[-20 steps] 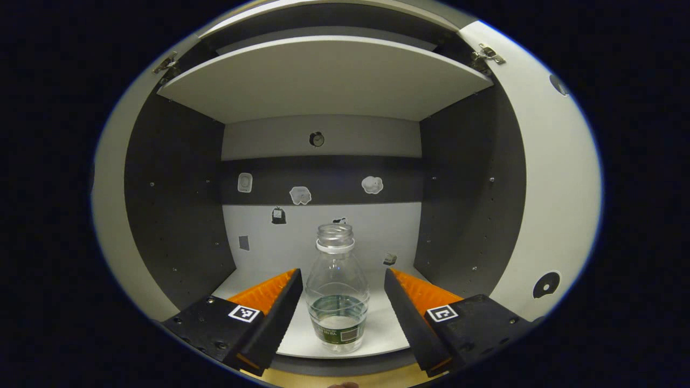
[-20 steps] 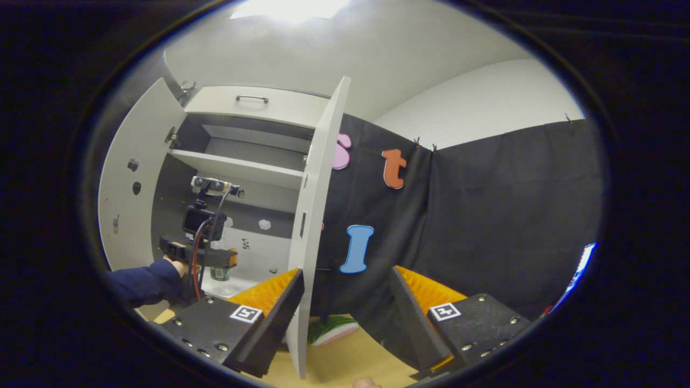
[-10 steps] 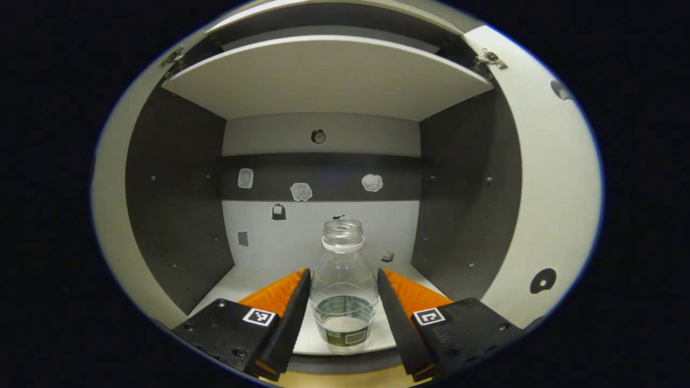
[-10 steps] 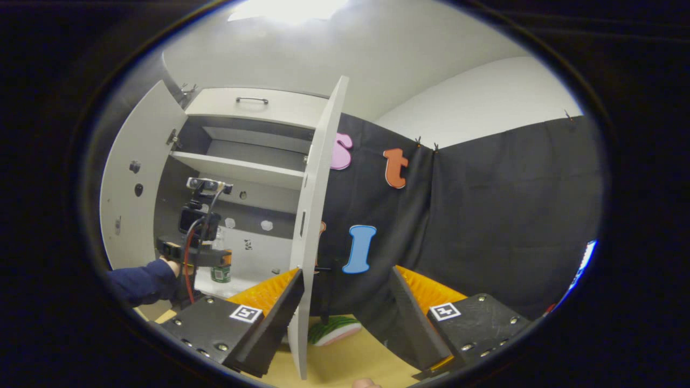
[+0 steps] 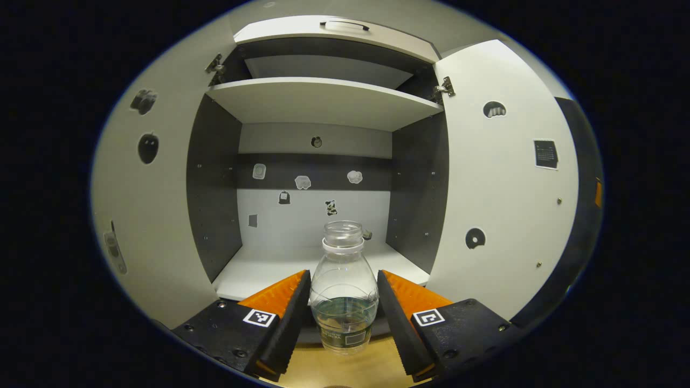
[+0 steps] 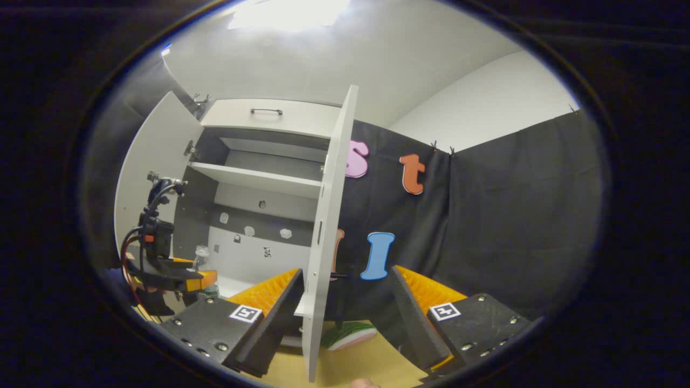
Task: Grasp the bottle in the cabinet with the left hand and place it on the coaster, then close the right door with the right hand and the left door with the left hand.
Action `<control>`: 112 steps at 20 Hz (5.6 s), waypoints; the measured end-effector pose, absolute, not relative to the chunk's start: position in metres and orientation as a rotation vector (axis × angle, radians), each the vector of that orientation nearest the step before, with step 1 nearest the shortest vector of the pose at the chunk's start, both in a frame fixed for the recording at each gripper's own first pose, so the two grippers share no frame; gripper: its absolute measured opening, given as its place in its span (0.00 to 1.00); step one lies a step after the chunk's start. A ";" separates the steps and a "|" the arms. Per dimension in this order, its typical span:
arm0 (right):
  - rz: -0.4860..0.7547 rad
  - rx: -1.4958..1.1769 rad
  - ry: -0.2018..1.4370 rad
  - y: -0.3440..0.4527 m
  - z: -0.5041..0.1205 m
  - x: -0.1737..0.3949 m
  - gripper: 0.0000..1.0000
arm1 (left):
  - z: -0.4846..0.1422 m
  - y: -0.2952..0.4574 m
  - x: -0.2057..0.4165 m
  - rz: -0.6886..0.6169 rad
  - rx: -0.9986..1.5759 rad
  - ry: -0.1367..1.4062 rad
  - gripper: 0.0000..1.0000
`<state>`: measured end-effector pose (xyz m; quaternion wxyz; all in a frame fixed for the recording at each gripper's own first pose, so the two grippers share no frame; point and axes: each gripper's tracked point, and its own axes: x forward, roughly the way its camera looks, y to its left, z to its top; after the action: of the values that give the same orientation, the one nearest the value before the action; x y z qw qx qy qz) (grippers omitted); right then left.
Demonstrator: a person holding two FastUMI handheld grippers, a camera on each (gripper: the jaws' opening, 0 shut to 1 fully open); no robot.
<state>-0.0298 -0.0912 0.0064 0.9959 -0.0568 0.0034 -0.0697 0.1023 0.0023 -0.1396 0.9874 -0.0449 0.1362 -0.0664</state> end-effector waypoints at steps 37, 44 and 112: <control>-0.180 -0.139 0.065 -0.119 -0.011 -0.055 0.98 | -0.425 0.026 -0.019 -0.039 -0.222 0.651 0.79; -0.138 -0.120 0.091 -0.107 -0.026 -0.053 0.97 | -0.417 0.022 -0.050 -0.063 -0.203 0.655 0.79; -0.045 -0.045 0.083 -0.108 -0.042 0.027 0.93 | -0.063 0.132 -0.093 0.347 -0.075 0.190 0.96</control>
<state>0.0270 -0.1080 -0.0424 0.9986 -0.0226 0.0414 -0.0223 -0.0930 0.1320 -0.0633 0.9798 -0.0375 0.0942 0.1721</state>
